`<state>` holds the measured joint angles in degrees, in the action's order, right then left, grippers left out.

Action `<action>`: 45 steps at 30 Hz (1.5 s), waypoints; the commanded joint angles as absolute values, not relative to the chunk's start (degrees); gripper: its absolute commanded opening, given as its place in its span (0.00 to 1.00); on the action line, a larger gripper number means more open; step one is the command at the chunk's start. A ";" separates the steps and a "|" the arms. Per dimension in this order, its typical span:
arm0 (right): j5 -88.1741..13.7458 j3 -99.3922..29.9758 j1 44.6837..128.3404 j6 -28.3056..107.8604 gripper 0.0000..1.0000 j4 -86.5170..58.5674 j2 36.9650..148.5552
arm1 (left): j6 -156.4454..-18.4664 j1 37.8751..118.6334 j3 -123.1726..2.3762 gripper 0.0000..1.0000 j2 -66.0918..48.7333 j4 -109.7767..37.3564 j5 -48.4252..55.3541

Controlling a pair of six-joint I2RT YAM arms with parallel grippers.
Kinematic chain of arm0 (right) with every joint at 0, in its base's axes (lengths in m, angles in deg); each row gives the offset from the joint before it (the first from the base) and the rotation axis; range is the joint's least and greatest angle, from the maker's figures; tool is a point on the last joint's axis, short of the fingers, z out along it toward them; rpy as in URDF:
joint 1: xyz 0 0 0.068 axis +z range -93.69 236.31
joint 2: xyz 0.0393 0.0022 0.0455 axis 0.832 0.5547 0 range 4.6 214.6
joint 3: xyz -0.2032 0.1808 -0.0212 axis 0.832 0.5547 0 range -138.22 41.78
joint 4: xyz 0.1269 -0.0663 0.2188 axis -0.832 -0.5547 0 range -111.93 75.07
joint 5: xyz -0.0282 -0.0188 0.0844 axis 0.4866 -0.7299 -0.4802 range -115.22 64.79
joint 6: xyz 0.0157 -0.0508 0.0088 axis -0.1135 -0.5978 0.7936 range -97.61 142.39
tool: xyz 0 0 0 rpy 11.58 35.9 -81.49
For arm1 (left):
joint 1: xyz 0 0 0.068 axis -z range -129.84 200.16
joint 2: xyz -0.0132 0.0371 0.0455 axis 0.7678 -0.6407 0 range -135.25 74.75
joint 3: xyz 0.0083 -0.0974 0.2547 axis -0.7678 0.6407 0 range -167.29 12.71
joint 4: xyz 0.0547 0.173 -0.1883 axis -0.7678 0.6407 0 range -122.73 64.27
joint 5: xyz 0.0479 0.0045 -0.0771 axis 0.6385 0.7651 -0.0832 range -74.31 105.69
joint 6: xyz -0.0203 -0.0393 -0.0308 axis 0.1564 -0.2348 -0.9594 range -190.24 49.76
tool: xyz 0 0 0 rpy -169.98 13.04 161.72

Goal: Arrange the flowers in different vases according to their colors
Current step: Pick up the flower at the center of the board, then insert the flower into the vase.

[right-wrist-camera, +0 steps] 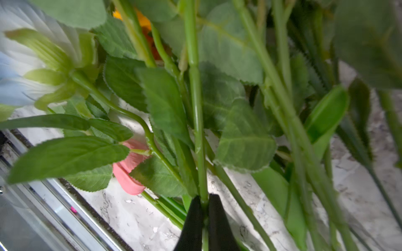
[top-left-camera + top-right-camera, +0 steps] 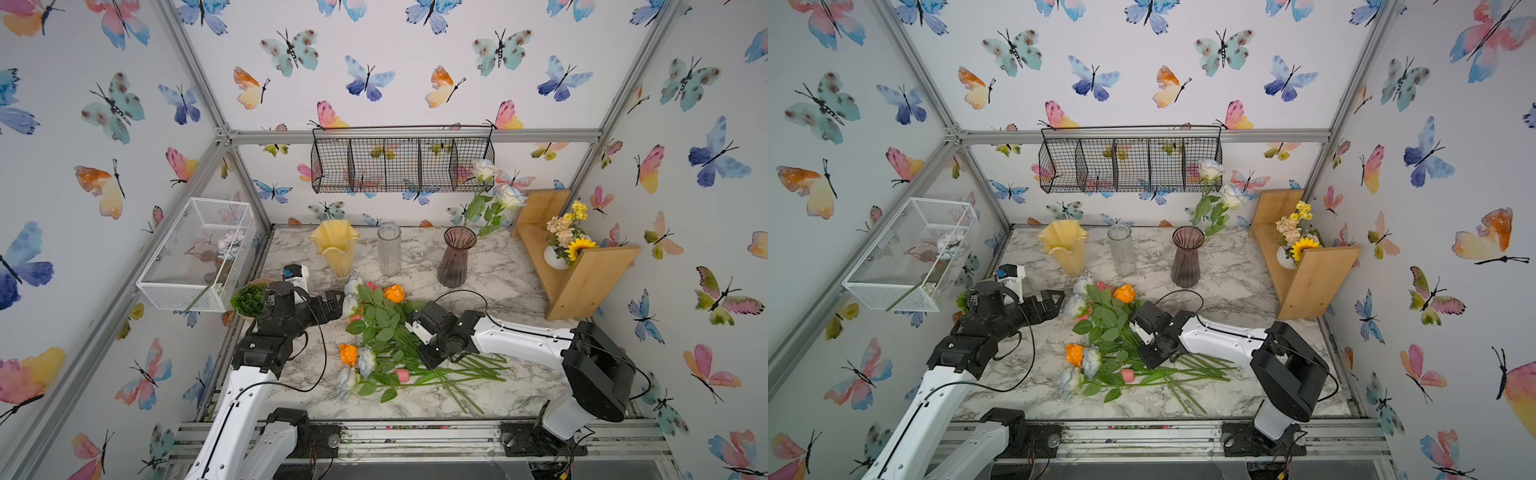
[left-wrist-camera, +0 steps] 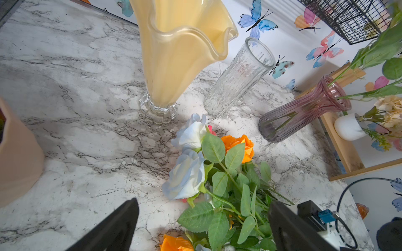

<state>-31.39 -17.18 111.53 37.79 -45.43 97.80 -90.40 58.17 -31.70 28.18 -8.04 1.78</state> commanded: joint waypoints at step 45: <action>-16.70 -33.28 96.30 22.94 0.03 -33.45 78.43 | -89.84 58.42 -31.55 0.99 28.09 -8.29 1.23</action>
<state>-19.72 -31.25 97.74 24.09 -41.34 80.56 -90.40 58.17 -31.70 28.18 -8.04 1.78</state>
